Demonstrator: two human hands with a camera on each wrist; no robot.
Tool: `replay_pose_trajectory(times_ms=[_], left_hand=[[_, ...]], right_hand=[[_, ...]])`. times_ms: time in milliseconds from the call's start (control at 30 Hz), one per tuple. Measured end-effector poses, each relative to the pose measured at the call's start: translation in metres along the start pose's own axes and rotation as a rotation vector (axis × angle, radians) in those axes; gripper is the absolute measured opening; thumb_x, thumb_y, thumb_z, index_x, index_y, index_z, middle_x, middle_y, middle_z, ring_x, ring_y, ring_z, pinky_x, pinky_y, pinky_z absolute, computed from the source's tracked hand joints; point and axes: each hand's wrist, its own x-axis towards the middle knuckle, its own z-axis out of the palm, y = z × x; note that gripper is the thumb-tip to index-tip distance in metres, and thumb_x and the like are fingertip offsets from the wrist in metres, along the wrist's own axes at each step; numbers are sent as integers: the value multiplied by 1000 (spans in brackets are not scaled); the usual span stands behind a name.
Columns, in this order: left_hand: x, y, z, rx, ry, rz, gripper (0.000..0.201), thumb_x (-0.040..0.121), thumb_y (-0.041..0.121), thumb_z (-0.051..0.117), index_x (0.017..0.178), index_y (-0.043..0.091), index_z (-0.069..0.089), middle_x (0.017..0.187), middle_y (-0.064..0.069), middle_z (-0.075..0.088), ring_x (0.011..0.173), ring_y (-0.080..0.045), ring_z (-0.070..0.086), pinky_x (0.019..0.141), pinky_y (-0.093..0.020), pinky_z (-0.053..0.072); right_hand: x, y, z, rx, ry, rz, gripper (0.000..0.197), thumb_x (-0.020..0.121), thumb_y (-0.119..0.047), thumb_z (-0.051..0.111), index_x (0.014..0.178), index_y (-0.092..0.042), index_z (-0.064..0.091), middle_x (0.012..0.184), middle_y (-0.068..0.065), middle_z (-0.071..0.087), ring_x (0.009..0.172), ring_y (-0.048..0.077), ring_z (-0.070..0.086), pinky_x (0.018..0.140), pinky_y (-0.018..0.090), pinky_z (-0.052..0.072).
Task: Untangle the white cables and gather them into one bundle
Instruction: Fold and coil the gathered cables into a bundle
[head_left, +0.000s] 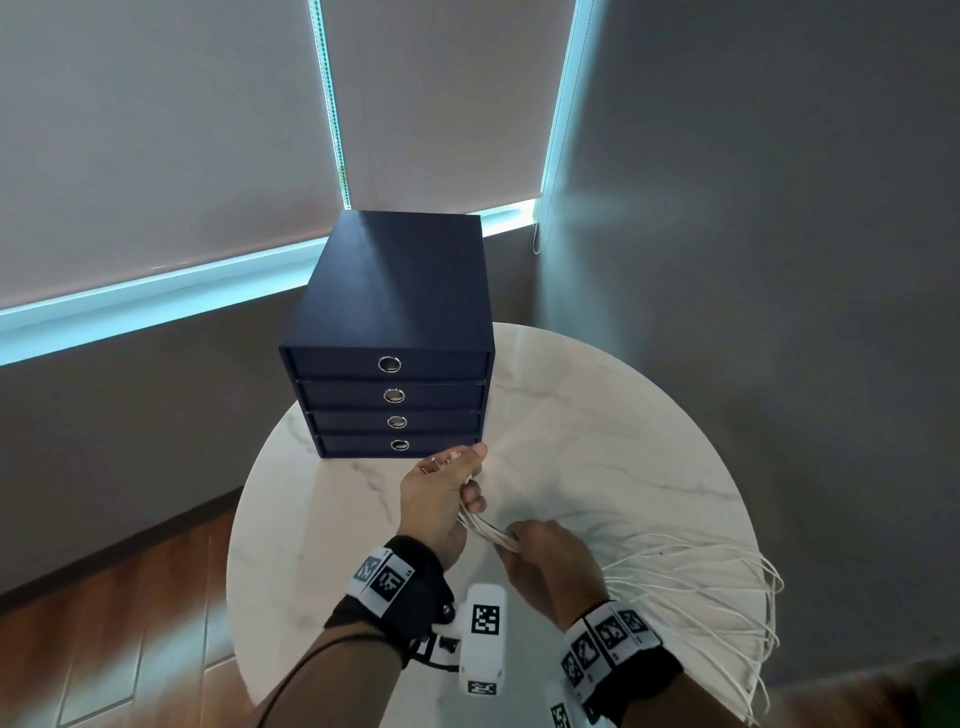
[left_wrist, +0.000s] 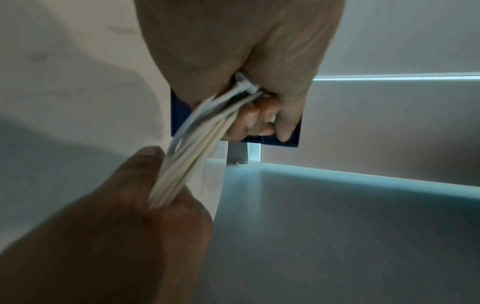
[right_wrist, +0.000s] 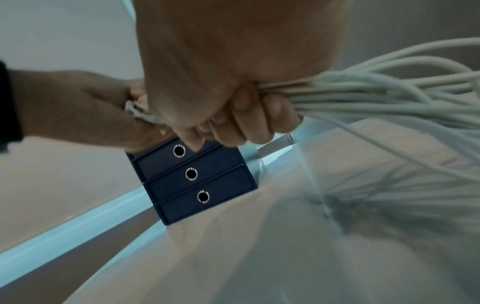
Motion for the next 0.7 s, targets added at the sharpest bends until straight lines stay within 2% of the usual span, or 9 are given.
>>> replay_pose_trajectory(times_ms=[100,167,267,333,400,500,600,667,700], left_hand=[[0,-4,1,-62,53,-40,12,89,0,67,79,5,63,64,-2,53,41,-10,38,40,-23,31],[0,-7,-1,-135,66,-118,16,89,2,66,75,7,60,63,-3,52,40,-9,39,38,-22,32],[1,-12,-4,-186,48,-182,18,91,5,64,75,8,57,64,-3,52,40,-8,41,38,-21,35],[2,-10,-4,-142,17,-141,11,89,5,68,86,5,58,69,-4,56,44,-11,46,42,-23,40],[3,-3,-4,-116,-46,-71,29,83,10,76,103,6,54,80,-9,62,55,-17,58,51,-28,51],[3,13,-4,-20,-76,-19,72,66,28,86,122,8,47,112,-15,69,92,-32,72,77,-43,58],[4,22,-8,361,38,195,80,70,45,86,136,22,46,131,-3,61,117,-19,62,96,-42,52],[2,23,-9,539,-17,463,57,83,44,75,131,21,55,132,3,61,122,-13,58,107,-37,46],[-1,22,-8,619,-115,571,44,86,46,70,123,22,62,126,6,66,119,-11,61,105,-36,47]], right_hand=[[-6,8,5,-105,89,-97,24,85,-41,45,75,-20,54,63,2,65,55,27,64,46,33,47],[-7,15,3,-135,123,-157,21,80,-40,48,71,-22,50,55,-2,61,45,23,60,37,29,42],[-6,23,1,-163,111,-175,27,82,-44,49,69,-21,54,58,-1,63,49,23,61,40,27,42],[-1,22,-4,-71,57,-145,31,88,-46,47,73,-19,57,68,4,66,63,28,64,53,31,46],[3,22,-11,153,-89,-109,37,91,-51,48,68,-22,53,64,2,61,61,21,58,59,32,44],[6,24,-30,339,-201,-38,45,91,-51,54,59,-20,47,51,-3,45,47,8,42,55,30,37],[12,28,-45,309,-266,44,42,88,-51,57,61,-19,50,56,-2,53,54,12,54,60,29,44],[15,28,-53,244,-318,60,36,86,-52,58,65,-22,54,72,2,65,72,18,65,73,32,50],[15,26,-57,207,-353,61,32,86,-51,58,71,-23,54,84,3,69,80,19,65,79,33,50]])
